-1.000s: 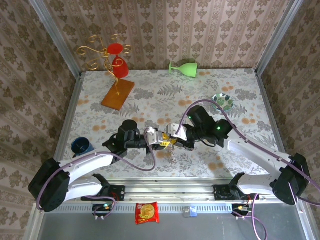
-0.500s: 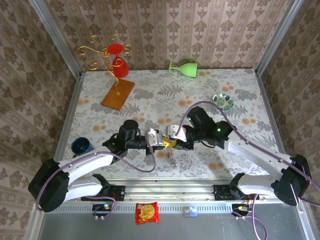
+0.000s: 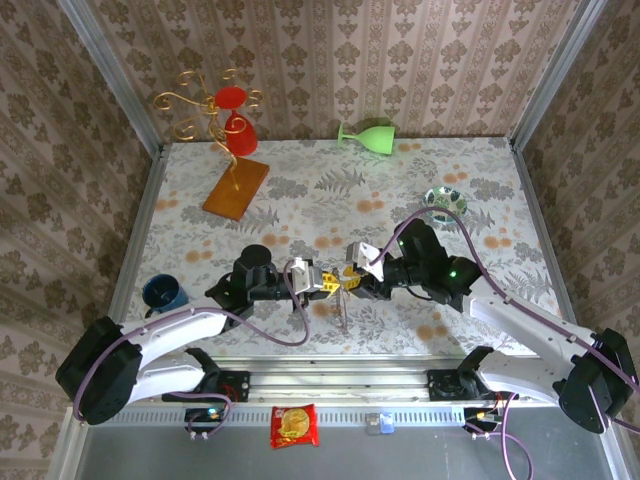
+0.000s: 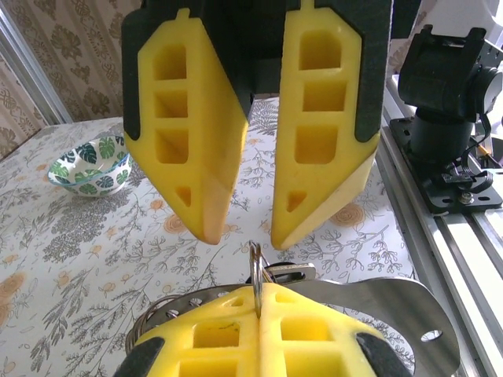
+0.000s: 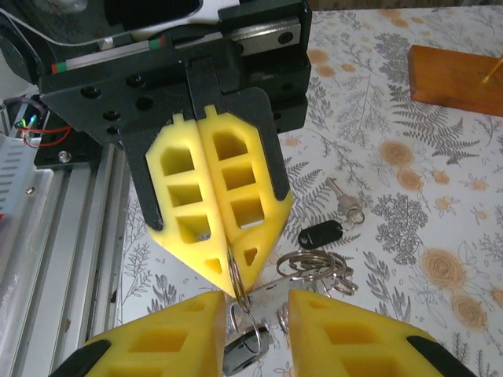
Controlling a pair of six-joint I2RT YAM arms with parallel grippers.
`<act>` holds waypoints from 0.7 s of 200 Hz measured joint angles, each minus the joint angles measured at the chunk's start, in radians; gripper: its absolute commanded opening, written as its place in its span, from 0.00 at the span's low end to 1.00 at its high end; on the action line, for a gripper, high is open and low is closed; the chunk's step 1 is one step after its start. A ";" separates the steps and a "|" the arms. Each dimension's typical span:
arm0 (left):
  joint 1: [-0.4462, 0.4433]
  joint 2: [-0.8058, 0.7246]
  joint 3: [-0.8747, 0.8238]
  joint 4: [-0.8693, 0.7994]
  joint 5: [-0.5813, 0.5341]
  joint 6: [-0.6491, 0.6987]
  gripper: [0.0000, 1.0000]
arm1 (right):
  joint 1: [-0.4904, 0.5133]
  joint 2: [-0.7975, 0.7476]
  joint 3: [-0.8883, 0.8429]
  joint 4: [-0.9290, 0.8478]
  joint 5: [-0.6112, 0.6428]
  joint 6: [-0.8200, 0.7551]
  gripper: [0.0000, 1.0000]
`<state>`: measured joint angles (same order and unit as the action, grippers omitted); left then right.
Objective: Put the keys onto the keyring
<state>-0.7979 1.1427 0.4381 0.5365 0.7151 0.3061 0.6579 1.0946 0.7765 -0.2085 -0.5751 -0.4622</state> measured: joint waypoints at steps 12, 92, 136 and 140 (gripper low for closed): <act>0.000 0.000 -0.002 0.009 0.000 -0.007 0.00 | 0.000 0.009 0.000 0.005 -0.006 0.003 0.24; 0.002 0.000 -0.016 0.056 -0.005 -0.044 0.23 | -0.001 0.033 0.000 0.025 -0.039 0.021 0.00; 0.001 -0.019 -0.016 0.036 -0.030 -0.042 0.26 | 0.001 0.037 0.020 -0.053 -0.012 -0.019 0.00; 0.001 -0.022 -0.016 0.031 -0.031 -0.040 0.26 | 0.002 0.040 0.026 -0.066 -0.006 -0.028 0.00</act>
<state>-0.7971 1.1206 0.4217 0.5674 0.6838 0.2665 0.6601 1.1343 0.8028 -0.2749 -0.5808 -0.4900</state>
